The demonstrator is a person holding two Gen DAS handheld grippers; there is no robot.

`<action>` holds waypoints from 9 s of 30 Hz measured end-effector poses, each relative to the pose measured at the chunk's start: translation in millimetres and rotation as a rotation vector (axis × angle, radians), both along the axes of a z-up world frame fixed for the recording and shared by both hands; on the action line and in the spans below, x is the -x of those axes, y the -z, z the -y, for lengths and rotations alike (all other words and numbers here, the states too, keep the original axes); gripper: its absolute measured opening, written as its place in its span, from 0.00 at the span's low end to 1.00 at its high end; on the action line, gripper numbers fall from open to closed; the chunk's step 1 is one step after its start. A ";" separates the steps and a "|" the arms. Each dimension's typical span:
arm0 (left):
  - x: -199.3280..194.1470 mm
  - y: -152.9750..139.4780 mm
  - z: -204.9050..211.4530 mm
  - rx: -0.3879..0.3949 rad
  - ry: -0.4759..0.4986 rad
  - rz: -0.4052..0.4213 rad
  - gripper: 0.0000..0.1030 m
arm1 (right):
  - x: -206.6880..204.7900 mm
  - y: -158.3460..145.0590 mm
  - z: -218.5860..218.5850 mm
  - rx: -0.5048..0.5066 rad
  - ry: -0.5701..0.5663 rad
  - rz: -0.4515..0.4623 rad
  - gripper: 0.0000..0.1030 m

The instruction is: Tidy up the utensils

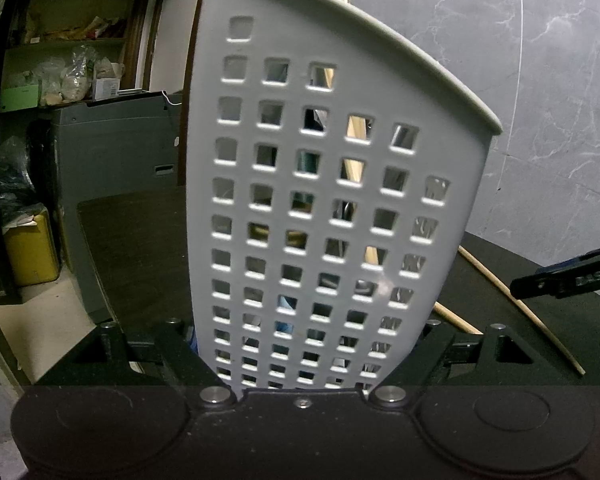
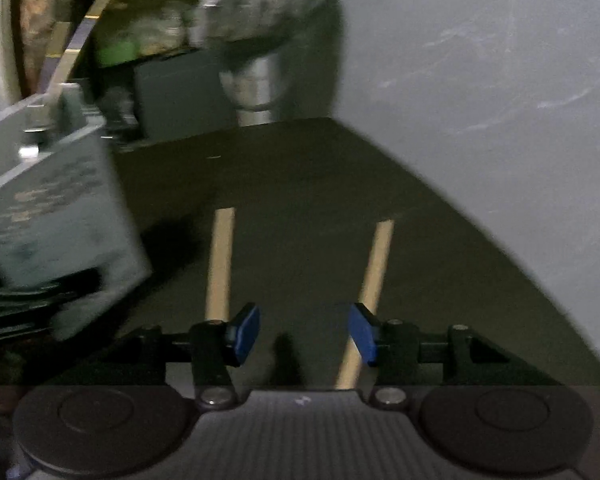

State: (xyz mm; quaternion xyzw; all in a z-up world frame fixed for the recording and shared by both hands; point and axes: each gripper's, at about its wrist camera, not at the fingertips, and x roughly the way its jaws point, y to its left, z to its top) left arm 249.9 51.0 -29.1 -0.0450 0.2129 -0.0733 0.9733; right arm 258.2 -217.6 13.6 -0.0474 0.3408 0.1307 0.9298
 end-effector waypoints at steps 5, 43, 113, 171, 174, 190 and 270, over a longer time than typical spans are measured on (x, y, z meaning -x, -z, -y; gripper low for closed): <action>0.0 0.2 0.1 0.000 0.000 0.001 0.80 | -26.6 16.0 12.2 0.001 0.075 -0.067 0.45; 0.3 -0.3 1.9 -0.002 -0.002 -0.001 0.80 | -59.1 23.9 -46.2 -0.144 -0.219 -0.086 0.08; 0.6 -0.1 1.0 0.000 -0.002 -0.001 0.81 | -4.1 16.6 -60.7 0.046 -0.333 -0.096 0.15; -0.1 0.5 0.8 0.000 -0.002 -0.002 0.81 | -9.9 9.0 -53.9 0.079 -0.313 -0.189 0.15; -0.5 0.6 1.1 0.000 -0.001 -0.002 0.81 | -12.2 8.1 -55.3 0.080 -0.311 -0.198 0.15; -1.7 0.9 1.4 0.002 -0.001 -0.002 0.81 | -19.5 9.1 -69.6 0.073 -0.344 -0.200 0.16; 3.2 -0.7 -4.4 0.016 0.001 0.006 0.80 | 26.1 -91.4 -9.2 -0.790 -0.347 0.585 0.14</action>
